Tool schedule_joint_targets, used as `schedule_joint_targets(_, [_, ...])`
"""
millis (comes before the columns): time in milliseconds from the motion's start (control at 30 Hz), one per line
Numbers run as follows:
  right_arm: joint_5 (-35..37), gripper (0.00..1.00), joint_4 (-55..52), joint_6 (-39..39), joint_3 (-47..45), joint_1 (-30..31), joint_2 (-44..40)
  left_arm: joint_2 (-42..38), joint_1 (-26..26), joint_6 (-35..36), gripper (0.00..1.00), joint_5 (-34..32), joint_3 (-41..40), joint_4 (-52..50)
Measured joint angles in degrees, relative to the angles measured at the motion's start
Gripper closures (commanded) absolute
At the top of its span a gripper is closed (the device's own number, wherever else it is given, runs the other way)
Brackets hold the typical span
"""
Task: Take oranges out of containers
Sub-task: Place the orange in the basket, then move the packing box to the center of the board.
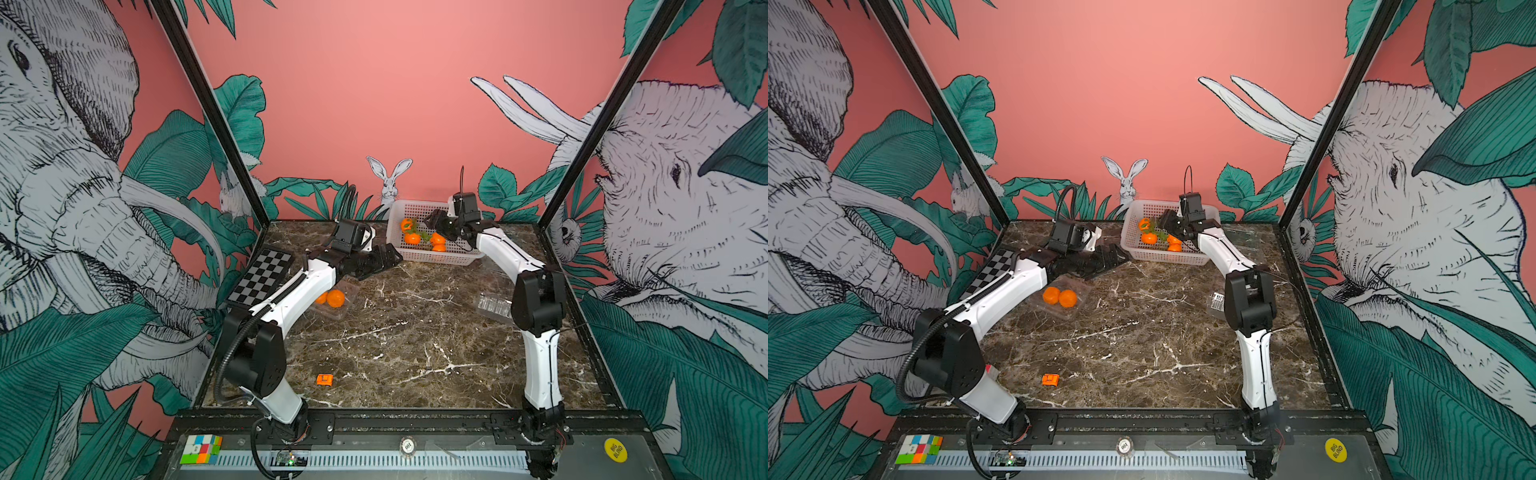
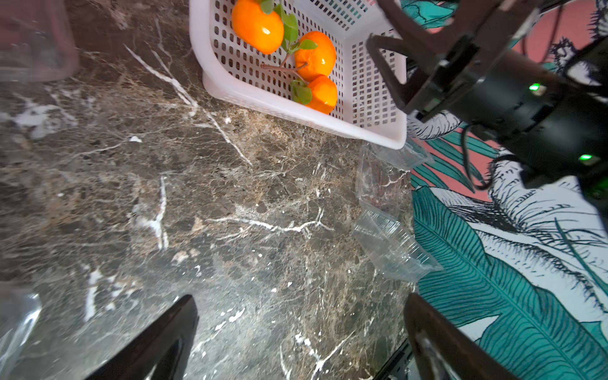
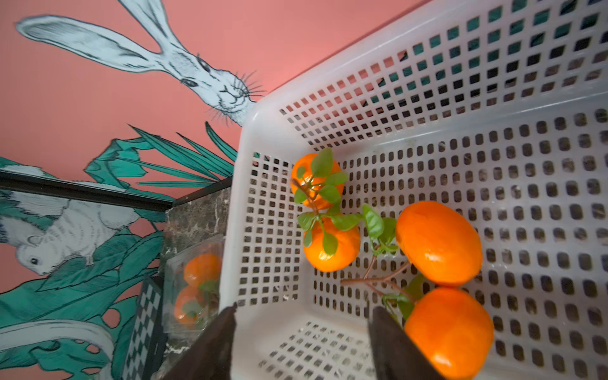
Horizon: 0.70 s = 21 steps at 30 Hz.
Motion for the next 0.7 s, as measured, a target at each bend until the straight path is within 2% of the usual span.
schedule_joint_targets(133, [1.57, 0.02, -0.94, -2.29, -5.88, 0.87, -9.75, -3.54, 0.22, 3.58, 0.01, -4.04, 0.11, -5.07])
schedule_joint_targets(333, [3.67, 0.02, -1.36, -5.18, -17.77, 6.03, -23.08, -5.31, 3.87, 9.66, 0.01, -10.67, 2.16, -12.48])
schedule_joint_targets(500, [6.62, 0.01, -1.38, -6.71, -28.74, 13.55, -28.55, -2.54, 13.11, 14.86, 0.01, -13.86, 3.76, -17.38])
schedule_joint_targets(700, [11.43, 0.01, -0.9, -5.64, -36.44, 24.28, -27.91, 1.64, 26.58, 17.9, 0.01, -15.76, 2.69, -18.05])
